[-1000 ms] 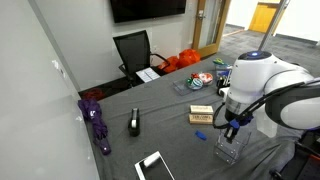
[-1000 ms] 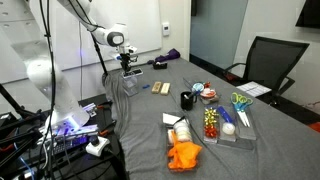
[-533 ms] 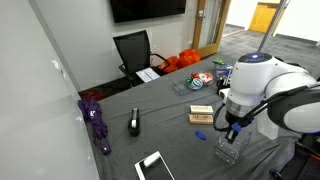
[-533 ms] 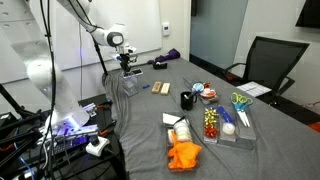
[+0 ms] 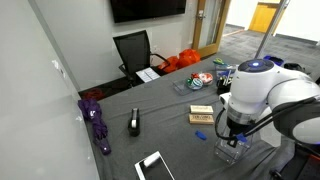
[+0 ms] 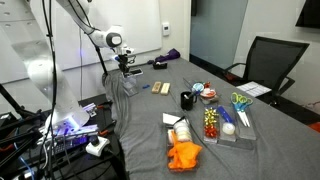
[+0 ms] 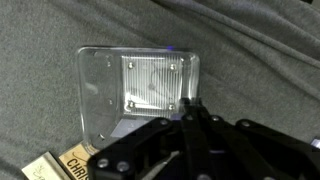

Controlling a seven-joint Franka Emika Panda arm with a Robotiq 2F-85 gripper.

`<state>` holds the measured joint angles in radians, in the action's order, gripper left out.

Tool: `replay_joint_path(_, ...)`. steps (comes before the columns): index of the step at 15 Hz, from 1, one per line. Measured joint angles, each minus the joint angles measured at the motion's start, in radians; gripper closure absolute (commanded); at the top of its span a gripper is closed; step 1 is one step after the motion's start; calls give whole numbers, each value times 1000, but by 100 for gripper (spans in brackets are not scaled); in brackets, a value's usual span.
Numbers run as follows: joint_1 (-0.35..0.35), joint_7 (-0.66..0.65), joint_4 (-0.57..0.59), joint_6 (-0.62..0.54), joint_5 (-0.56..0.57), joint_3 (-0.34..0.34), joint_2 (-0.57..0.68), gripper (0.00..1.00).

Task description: Pick up the clear bowl on the right and place it inside the clear bowl on the left

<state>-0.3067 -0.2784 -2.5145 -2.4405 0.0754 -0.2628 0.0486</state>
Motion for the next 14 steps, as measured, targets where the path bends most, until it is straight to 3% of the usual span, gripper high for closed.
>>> replay_joint_path(14, -33, -171, 8, -39, 71, -10, 51, 99)
